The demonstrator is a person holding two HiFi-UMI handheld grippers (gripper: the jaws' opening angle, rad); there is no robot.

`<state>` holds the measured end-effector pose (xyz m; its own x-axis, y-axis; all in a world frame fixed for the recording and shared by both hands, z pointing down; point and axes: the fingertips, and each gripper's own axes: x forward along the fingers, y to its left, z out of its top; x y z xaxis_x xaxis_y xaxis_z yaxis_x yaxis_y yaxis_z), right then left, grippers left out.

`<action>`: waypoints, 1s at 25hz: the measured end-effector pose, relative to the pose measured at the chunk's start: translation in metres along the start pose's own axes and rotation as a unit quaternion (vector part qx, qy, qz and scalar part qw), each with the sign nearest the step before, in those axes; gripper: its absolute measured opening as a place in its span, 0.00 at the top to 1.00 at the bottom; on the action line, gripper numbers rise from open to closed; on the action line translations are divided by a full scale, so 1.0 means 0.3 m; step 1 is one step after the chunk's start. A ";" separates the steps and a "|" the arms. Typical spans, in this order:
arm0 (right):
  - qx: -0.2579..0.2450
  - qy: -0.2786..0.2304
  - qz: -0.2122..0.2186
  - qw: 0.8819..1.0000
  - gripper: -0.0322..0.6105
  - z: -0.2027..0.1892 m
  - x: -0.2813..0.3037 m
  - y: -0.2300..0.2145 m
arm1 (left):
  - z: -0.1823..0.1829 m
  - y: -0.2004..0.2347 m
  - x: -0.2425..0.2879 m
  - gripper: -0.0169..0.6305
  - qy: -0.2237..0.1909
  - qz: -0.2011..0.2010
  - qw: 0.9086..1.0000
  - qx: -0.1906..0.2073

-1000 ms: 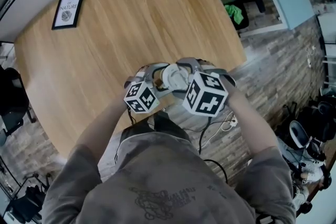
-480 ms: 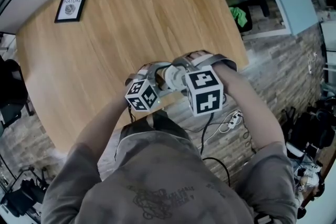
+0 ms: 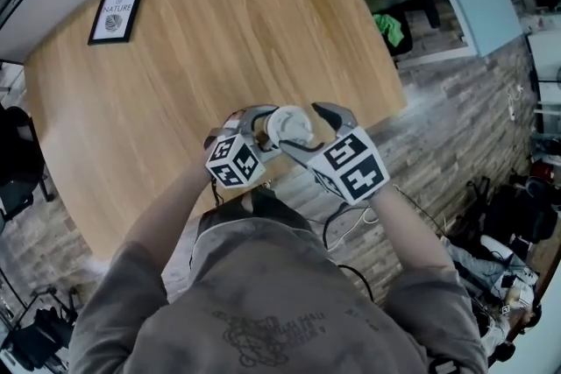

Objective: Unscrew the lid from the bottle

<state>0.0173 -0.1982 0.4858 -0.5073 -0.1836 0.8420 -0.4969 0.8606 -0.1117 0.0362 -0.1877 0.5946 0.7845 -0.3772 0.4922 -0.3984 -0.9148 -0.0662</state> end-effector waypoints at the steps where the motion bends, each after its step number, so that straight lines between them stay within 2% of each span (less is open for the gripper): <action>1: 0.026 -0.007 -0.007 1.000 0.35 0.000 0.000 -0.002 | 0.000 0.004 -0.002 0.41 -0.001 0.003 1.000 -0.005; 5: 0.086 -0.024 -0.007 0.996 0.35 0.001 0.001 0.025 | 0.009 0.001 0.009 0.41 0.001 0.009 1.000 -0.005; 6: 0.089 -0.024 -0.012 0.996 0.32 0.000 0.006 0.030 | 0.011 0.001 0.013 0.41 0.002 0.011 1.000 -0.005; 10: 0.062 -0.004 -0.051 0.997 0.32 -0.020 0.035 0.020 | 0.009 -0.002 0.013 0.41 0.004 0.019 1.000 -0.016; 13: 0.013 0.015 -0.057 0.998 0.34 -0.023 0.038 0.023 | 0.010 -0.003 0.013 0.41 0.003 0.022 1.000 -0.018; 16: -0.051 0.037 -0.027 0.998 0.36 -0.026 0.038 0.031 | 0.012 0.000 0.016 0.42 0.003 0.020 1.000 -0.018; 18: -0.105 0.054 0.001 0.993 0.37 -0.035 0.037 0.035 | 0.013 0.000 0.019 0.42 0.003 0.019 1.000 -0.017; 21: -0.190 0.084 0.045 0.977 0.37 -0.046 0.033 0.042 | 0.012 0.000 0.021 0.42 0.004 0.017 1.000 -0.016; 25: -0.292 0.131 0.094 0.943 0.38 -0.059 0.032 0.054 | 0.011 -0.002 0.022 0.42 0.004 0.020 1.000 -0.018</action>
<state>0.0168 -0.1776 0.5012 -0.3189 0.0553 0.9462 0.0959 0.9951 -0.0258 0.0430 -0.1901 0.5951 0.7641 -0.4112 0.4971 -0.4453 -0.8937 -0.0548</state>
